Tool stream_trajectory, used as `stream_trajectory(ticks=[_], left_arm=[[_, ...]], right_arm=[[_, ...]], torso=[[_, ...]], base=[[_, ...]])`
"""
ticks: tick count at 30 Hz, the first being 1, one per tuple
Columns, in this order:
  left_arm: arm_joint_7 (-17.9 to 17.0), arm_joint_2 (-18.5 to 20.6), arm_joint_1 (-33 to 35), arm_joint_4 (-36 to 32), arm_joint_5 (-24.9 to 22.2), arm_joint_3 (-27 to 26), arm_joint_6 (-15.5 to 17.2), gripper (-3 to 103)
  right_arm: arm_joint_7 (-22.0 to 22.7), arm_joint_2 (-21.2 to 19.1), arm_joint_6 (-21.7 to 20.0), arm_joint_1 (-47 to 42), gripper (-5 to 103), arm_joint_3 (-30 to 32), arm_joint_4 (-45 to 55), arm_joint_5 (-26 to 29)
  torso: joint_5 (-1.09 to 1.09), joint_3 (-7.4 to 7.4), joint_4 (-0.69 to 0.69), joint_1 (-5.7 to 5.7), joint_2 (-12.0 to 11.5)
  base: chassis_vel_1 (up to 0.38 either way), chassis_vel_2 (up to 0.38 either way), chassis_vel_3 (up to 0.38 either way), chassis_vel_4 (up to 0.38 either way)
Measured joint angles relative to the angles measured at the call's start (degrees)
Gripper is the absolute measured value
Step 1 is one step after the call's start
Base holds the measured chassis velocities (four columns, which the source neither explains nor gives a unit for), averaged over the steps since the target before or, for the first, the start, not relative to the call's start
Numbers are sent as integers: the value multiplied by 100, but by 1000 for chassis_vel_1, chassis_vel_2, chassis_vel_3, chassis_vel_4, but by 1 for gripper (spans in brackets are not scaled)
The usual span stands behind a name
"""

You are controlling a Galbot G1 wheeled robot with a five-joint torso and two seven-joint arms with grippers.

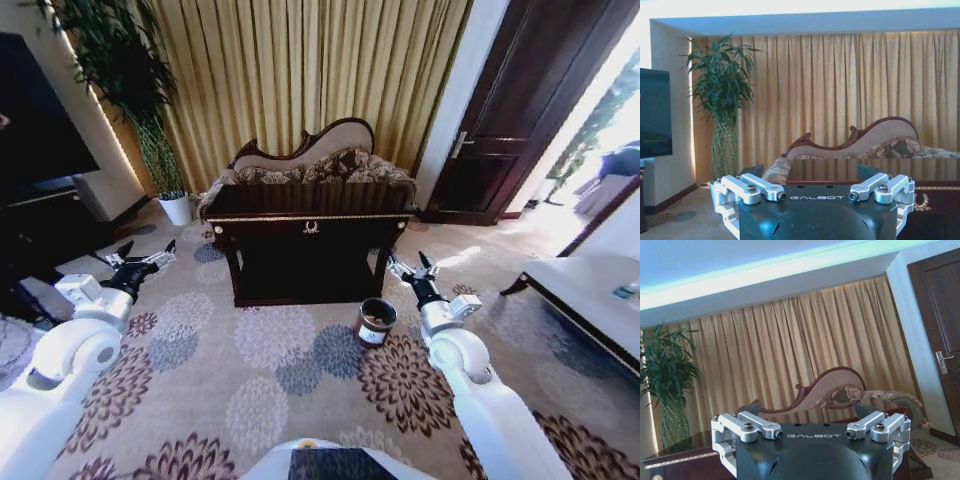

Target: Move to the front of the table and place the trash on the table into the trash bin.

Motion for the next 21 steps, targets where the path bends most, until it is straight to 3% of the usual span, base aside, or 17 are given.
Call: stream_trajectory(ticks=[6, 12, 21], left_arm=[[2, -44, 5, -4, 12, -6, -7, 100], [1, -94, 28, -43, 14, -13, -25, 100], [-1, -251, 69, -125, 385, -68, -352, 100]], right_arm=[[-6, 36, 30, 4, 100, -37, -68, -24], [-12, 69, 39, 3, 100, -69, -100, -83], [-50, 20, 19, -94, 100, -113, -7, -44]], torso=[[0, -2, 1, -4, 5], [0, 4, 0, 5, -4], [0, 0, 0, 1, -2]], base=[[112, -157, -150, 173], [0, 0, 0, 0], [-17, 17, 15, -18]])
